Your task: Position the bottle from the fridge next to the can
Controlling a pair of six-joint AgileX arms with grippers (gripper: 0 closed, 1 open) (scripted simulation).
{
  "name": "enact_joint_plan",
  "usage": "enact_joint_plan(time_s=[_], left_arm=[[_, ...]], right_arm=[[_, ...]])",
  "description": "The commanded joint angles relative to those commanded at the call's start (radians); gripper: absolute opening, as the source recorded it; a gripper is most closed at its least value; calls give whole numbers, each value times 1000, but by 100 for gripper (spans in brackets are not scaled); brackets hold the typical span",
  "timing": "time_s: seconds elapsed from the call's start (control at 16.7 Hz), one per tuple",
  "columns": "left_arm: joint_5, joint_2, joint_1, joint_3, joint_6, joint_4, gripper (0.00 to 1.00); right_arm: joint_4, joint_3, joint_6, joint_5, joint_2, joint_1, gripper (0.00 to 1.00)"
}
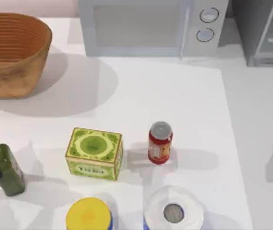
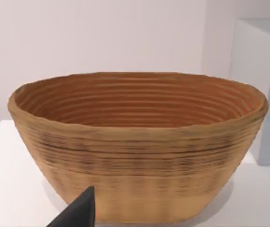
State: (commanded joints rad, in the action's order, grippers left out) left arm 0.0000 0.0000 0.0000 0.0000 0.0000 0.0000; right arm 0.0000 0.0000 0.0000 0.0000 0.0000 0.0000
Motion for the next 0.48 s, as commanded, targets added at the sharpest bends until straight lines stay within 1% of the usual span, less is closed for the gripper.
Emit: enact_joint_plan(time_s=[0.24,0.48], left_arm=[[0,0,0,0,0,0,100],[0,0,0,0,0,0,100]], right_arm=[[25,22,0,-2,31,-6,100],[160,141,4,-20,220,-34,100]])
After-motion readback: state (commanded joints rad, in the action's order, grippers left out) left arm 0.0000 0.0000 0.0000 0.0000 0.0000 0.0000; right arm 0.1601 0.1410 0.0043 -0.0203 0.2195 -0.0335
